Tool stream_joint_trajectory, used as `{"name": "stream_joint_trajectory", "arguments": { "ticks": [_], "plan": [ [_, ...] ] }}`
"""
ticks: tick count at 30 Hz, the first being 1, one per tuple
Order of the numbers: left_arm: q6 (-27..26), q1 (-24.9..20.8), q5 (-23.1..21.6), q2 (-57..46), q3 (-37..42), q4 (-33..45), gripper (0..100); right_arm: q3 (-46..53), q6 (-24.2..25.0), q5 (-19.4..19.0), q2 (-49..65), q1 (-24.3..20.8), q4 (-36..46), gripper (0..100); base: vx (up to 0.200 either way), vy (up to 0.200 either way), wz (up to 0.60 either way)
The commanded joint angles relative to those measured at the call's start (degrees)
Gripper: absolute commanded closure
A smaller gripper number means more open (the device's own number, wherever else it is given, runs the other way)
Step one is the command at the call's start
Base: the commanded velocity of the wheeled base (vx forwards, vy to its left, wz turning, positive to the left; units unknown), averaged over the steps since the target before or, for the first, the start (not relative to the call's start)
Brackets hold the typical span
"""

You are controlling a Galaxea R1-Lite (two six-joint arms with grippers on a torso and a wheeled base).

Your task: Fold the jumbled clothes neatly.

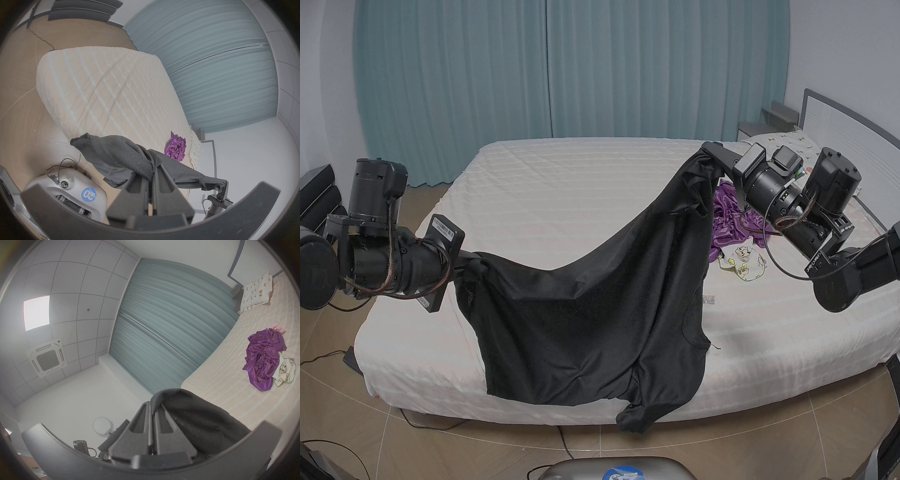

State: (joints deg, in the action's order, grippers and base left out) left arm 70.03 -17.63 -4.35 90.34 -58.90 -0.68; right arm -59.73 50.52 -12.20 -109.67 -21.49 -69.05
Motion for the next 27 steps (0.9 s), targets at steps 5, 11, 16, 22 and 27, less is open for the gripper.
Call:
{"name": "stream_joint_trajectory", "arguments": {
  "ticks": [5, 11, 16, 22, 27],
  "plan": [
    [0.72, 2.16, 0.22, 9.41, -9.12, -0.28, 100, -4.95, -2.09, 0.07, -0.11, 0.57, 0.58, 100, 0.200, 0.000, 0.00],
    [1.33, 3.39, 0.05, 10.55, -13.25, -0.20, 100, -6.62, -2.35, 0.07, 0.86, 1.72, 1.11, 100, 0.200, 0.000, 0.00],
    [1.33, 3.83, 0.22, 15.04, -16.59, -0.20, 100, -8.47, -3.94, 0.07, -0.99, 2.33, 3.57, 100, 0.200, 0.000, 0.00],
    [1.42, 4.36, 0.05, 20.57, -18.53, -0.37, 100, -8.82, -4.90, 0.16, -6.09, 1.80, 2.95, 100, 0.100, 0.000, 0.00],
    [2.04, 5.50, 0.05, 25.85, -21.43, -1.08, 100, -12.25, -5.25, 0.95, -9.95, 1.19, 2.87, 100, 0.000, 0.000, 0.00]
  ]
}}
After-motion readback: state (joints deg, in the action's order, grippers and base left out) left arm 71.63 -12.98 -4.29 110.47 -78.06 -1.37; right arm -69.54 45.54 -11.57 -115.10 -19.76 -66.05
